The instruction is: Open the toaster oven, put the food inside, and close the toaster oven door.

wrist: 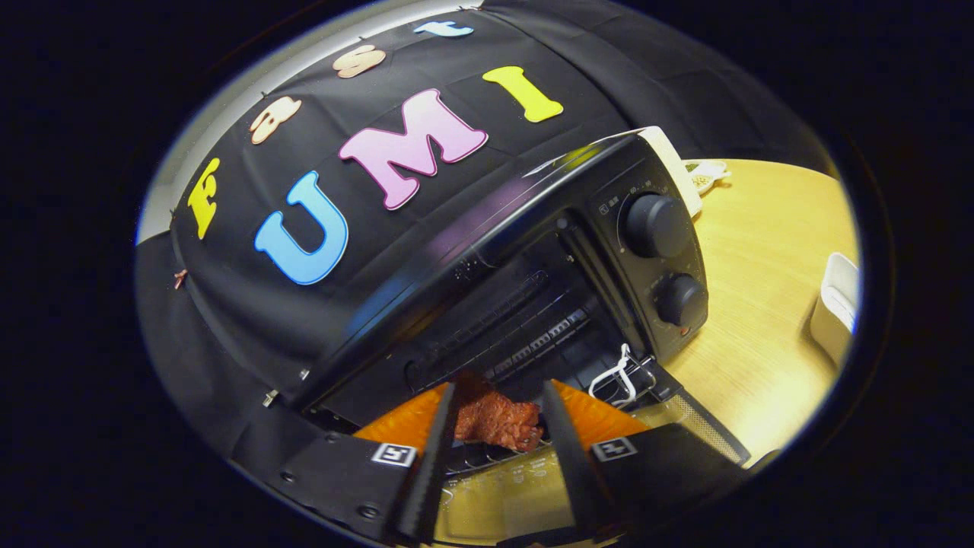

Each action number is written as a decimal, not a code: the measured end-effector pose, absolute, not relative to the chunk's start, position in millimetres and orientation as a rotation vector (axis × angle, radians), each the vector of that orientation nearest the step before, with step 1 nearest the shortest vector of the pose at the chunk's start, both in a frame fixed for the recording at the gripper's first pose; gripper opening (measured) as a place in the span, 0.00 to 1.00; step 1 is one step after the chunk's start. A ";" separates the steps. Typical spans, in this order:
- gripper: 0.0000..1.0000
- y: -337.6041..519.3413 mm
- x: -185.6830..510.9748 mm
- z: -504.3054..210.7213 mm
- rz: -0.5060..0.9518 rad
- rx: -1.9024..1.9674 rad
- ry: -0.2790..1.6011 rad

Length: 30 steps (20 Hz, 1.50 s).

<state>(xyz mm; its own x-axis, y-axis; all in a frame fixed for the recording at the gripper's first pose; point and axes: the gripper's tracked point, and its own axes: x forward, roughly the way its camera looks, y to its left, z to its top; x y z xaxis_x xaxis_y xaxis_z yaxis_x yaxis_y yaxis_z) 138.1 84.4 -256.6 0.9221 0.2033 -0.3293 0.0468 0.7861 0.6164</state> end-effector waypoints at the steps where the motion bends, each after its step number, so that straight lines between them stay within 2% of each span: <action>1: 0.83 83.9 132.7 -254.6 0.093 0.650 0.401; 2: 0.97 81.2 126.7 -251.9 0.096 0.620 0.410; 4: 0.98 77.9 114.7 -242.0 0.114 0.548 0.419; 9: 0.98 83.5 75.0 -220.6 0.216 0.346 0.472; 18: 0.97 104.4 -7.6 -239.0 0.313 0.084 0.644; 30: 0.97 84.1 -38.1 -314.6 0.224 -0.045 0.878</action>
